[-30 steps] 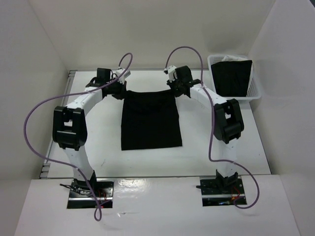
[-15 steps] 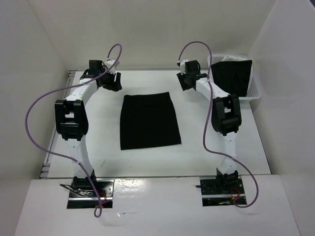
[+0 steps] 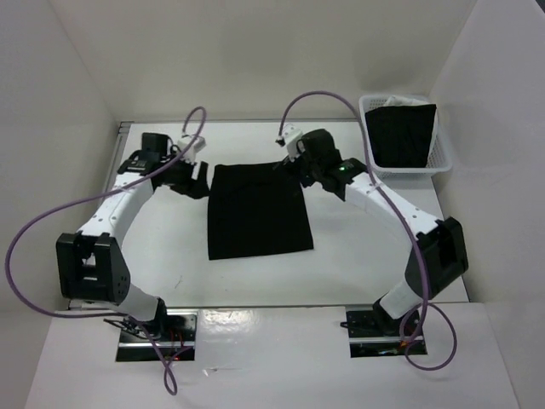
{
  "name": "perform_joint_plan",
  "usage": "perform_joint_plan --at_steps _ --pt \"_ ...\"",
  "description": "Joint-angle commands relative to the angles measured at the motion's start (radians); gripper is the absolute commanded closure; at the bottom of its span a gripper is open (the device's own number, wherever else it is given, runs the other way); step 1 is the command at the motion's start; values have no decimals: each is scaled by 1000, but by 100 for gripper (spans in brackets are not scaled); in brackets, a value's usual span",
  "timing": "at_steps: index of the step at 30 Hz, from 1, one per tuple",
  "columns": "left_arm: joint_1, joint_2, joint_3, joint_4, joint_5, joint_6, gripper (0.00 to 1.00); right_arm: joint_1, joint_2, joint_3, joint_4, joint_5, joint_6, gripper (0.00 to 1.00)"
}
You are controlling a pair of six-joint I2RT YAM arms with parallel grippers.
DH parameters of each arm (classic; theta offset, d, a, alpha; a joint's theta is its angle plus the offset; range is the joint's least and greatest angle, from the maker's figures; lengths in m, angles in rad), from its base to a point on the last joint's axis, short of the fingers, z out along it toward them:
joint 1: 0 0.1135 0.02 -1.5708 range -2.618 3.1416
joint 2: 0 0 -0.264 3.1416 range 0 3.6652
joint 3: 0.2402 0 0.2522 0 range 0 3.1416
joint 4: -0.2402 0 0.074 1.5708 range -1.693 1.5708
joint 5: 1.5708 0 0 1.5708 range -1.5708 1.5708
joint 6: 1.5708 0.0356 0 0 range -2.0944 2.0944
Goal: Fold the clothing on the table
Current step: Flatten the skirt out
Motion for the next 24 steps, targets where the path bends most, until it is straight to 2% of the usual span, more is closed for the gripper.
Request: perform_joint_plan --at_steps 1,2,3,7,13,18,24 --pt "153 -129 -9 -25 28 -110 18 71 104 -6 -42 65 -13 1" --pt "184 -201 -9 -25 28 -123 12 91 132 14 -51 77 9 1" --pt "230 -237 -22 -25 -24 -137 1 114 161 67 -67 77 51 1" --pt "318 -402 -48 -65 -106 -186 0 123 352 242 -120 26 222 1" --pt "407 -562 -167 -50 -132 -210 0 197 468 382 -149 -13 389 1" --pt "442 -534 -221 -19 -146 -191 0 232 539 421 -186 17 504 1" --pt "478 -492 -221 -28 -136 -190 0 298 539 372 -174 161 581 1"
